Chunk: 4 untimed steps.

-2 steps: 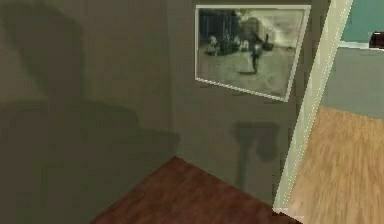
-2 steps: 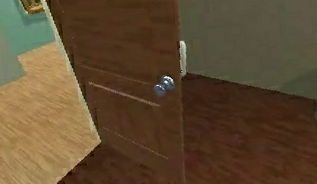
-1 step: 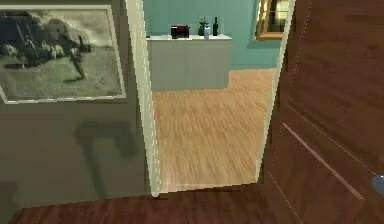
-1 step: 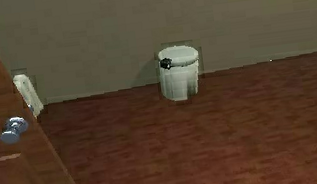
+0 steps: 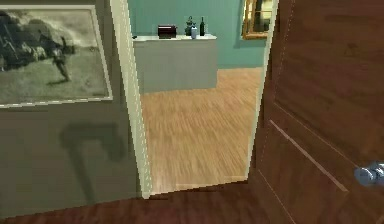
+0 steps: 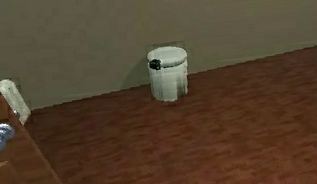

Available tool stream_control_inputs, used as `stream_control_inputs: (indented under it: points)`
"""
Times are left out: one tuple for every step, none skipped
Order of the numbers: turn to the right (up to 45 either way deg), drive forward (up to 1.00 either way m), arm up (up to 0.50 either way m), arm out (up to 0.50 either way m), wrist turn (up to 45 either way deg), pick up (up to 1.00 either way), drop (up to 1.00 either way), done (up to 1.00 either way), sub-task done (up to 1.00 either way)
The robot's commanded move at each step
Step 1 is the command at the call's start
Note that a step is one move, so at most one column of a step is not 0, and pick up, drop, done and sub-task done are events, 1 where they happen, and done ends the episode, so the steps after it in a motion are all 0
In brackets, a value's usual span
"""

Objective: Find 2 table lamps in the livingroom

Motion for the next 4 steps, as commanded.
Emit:
stream_control_inputs:
  points:
    - [0.0, 1.00, 0.00, 0.00, 0.0, 0.00, 0.00, 0.00, 0.00]
    - [0.0, 0.50, 0.00, 0.00, 0.0, 0.00, 0.00, 0.00, 0.00]
    - [33.0, 0.00, 0.00, 0.00, 0.0, 0.00, 0.00, 0.00, 0.00]
    - [0.0, 1.00, 0.00, 0.00, 0.0, 0.00, 0.00, 0.00, 0.00]
